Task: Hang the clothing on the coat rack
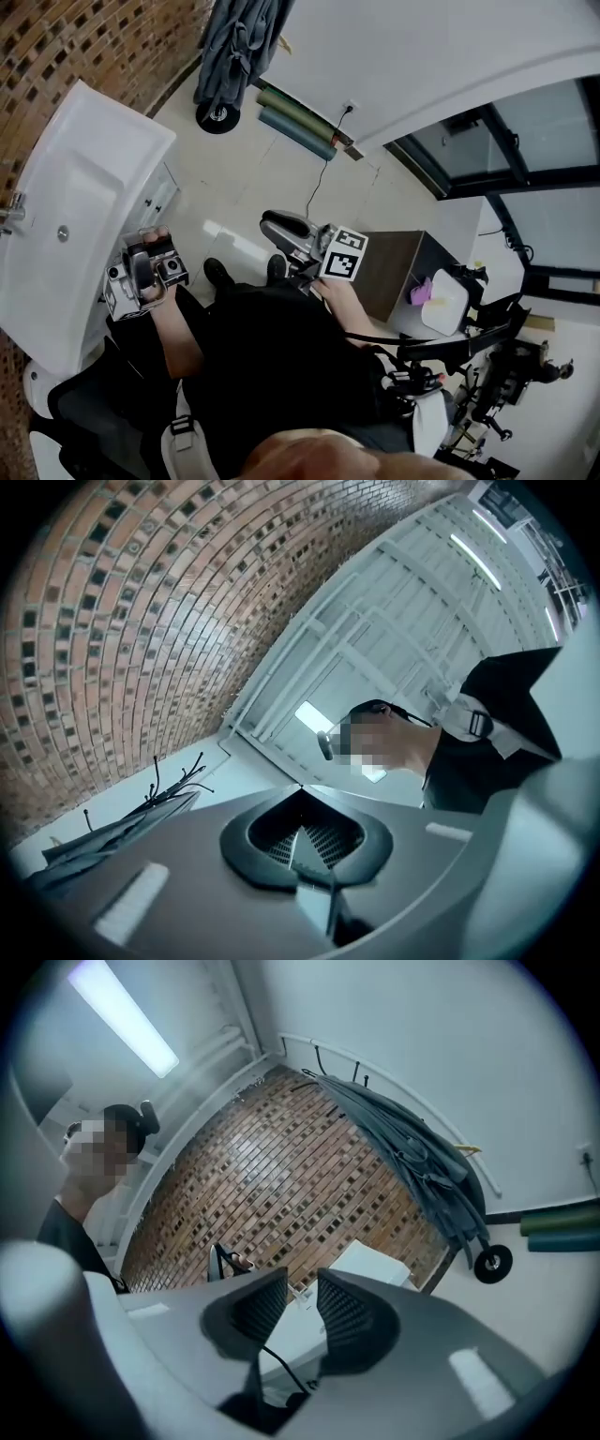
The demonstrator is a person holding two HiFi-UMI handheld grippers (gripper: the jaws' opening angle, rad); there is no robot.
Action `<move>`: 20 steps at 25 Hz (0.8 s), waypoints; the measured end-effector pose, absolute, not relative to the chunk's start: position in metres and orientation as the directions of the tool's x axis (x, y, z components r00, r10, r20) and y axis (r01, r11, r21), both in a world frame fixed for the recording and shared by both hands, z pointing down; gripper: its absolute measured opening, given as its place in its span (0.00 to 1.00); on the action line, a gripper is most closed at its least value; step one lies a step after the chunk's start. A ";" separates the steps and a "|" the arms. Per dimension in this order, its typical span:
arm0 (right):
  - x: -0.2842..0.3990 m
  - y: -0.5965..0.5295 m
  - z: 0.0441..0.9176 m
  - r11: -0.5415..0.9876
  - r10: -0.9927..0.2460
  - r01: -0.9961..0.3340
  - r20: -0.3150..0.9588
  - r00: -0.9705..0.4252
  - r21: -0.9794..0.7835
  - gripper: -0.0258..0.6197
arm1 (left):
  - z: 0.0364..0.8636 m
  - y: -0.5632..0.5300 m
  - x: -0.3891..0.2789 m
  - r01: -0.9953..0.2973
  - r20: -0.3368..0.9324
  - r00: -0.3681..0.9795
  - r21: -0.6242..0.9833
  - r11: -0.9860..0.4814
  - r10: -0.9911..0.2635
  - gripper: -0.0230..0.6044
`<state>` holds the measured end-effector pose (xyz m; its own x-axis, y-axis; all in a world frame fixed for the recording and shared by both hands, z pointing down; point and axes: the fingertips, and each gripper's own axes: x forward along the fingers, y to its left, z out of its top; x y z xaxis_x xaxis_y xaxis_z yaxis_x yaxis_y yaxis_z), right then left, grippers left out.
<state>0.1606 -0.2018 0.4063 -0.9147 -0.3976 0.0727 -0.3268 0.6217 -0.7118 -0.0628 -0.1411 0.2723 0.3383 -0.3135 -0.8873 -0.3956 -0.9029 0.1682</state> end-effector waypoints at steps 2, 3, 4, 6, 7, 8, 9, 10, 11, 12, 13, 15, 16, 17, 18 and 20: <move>0.172 -0.201 0.406 0.619 -0.409 -0.325 0.059 -0.911 -0.715 0.18 | 0.274 -0.134 -0.049 -0.367 -0.888 0.356 0.152 -0.918 -0.290 0.04; 0.179 -0.201 0.405 0.621 -0.416 -0.326 0.052 -0.908 -0.713 0.18 | 0.274 -0.130 -0.042 -0.352 -0.888 0.366 0.144 -0.925 -0.277 0.04; 0.187 -0.202 0.403 0.624 -0.423 -0.327 0.045 -0.905 -0.709 0.18 | 0.273 -0.129 -0.031 -0.345 -0.884 0.381 0.138 -0.929 -0.272 0.04; 0.207 -0.202 0.397 0.633 -0.437 -0.330 0.028 -0.899 -0.701 0.18 | 0.266 -0.134 -0.002 -0.351 -0.860 0.417 0.144 -0.925 -0.292 0.04; 0.219 -0.202 0.393 0.637 -0.446 -0.331 0.018 -0.895 -0.696 0.18 | 0.262 -0.138 0.016 -0.360 -0.841 0.441 0.155 -0.920 -0.315 0.04; 0.232 -0.202 0.389 0.643 -0.453 -0.332 0.007 -0.891 -0.690 0.17 | 0.260 -0.143 0.036 -0.372 -0.811 0.474 0.167 -0.913 -0.342 0.04; 0.245 -0.202 0.386 0.649 -0.460 -0.331 -0.007 -0.888 -0.685 0.17 | 0.260 -0.149 0.060 -0.389 -0.768 0.523 0.171 -0.905 -0.370 0.04; 0.258 -0.203 0.383 0.655 -0.466 -0.329 -0.021 -0.885 -0.680 0.17 | 0.262 -0.154 0.085 -0.413 -0.706 0.587 0.161 -0.897 -0.397 0.04; 0.270 -0.204 0.382 0.660 -0.469 -0.325 -0.034 -0.882 -0.677 0.17 | 0.266 -0.158 0.111 -0.440 -0.627 0.656 0.134 -0.888 -0.420 0.04; 0.281 -0.205 0.381 0.663 -0.472 -0.322 -0.043 -0.880 -0.676 0.17 | 0.271 -0.160 0.137 -0.464 -0.537 0.721 0.095 -0.881 -0.438 0.04; 0.293 -0.206 0.382 0.662 -0.476 -0.323 -0.046 -0.878 -0.677 0.16 | 0.278 -0.159 0.162 -0.480 -0.445 0.775 0.048 -0.876 -0.449 0.04; 0.318 -0.206 0.384 0.656 -0.482 -0.328 -0.044 -0.875 -0.679 0.13 | 0.288 -0.154 0.208 -0.489 -0.285 0.842 -0.045 -0.871 -0.458 0.04; 0.329 -0.206 0.386 0.654 -0.485 -0.329 -0.044 -0.874 -0.681 0.11 | 0.291 -0.152 0.227 -0.494 -0.216 0.857 -0.092 -0.865 -0.467 0.07; 0.340 -0.206 0.387 0.654 -0.485 -0.328 -0.045 -0.873 -0.682 0.10 | 0.293 -0.152 0.244 -0.501 -0.154 0.863 -0.139 -0.854 -0.481 0.09; 0.350 -0.206 0.389 0.655 -0.484 -0.326 -0.048 -0.874 -0.682 0.09 | 0.296 -0.153 0.258 -0.510 -0.101 0.860 -0.184 -0.841 -0.499 0.11; 0.367 -0.206 0.394 0.662 -0.478 -0.323 -0.049 -0.877 -0.676 0.04 | 0.301 -0.154 0.278 -0.540 -0.029 0.835 -0.240 -0.807 -0.550 0.11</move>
